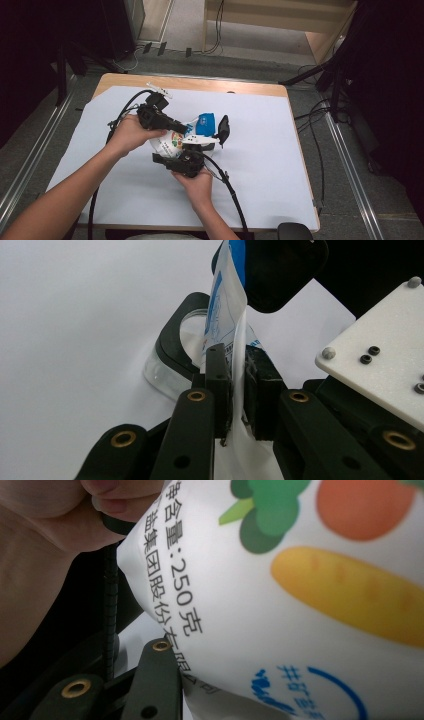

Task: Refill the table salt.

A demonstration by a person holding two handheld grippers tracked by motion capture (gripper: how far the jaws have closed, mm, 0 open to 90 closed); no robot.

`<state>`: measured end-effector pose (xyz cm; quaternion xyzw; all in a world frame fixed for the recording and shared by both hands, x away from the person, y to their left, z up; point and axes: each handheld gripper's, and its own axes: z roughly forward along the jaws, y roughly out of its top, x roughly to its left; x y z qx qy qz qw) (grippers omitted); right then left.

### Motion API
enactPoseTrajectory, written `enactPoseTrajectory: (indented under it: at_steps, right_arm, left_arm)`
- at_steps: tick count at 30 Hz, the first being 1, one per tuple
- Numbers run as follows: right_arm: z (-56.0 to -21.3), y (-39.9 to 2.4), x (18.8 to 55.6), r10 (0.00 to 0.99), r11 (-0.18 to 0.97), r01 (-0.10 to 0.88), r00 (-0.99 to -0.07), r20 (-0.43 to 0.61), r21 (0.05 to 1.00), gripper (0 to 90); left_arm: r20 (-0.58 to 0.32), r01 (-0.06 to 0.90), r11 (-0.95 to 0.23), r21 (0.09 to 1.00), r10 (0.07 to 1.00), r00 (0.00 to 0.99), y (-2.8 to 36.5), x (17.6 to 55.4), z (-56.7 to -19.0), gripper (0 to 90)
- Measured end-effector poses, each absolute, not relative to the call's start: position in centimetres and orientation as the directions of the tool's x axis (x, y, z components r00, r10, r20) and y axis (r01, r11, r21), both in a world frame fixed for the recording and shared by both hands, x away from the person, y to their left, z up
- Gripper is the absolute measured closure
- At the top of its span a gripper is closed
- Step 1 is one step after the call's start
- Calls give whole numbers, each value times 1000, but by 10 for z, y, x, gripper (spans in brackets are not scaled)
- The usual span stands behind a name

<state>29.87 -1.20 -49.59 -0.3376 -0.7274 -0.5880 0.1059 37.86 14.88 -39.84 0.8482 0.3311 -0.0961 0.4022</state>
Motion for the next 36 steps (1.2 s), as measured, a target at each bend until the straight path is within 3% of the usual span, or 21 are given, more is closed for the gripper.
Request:
enactPoseTrajectory:
  at_steps: [36]
  right_arm:
    - [-492, -11, 300, 349, 62, 633, -738, 577, 772, 687]
  left_arm:
    - [-429, 646, -448, 617, 497, 754, 150, 381, -399, 831]
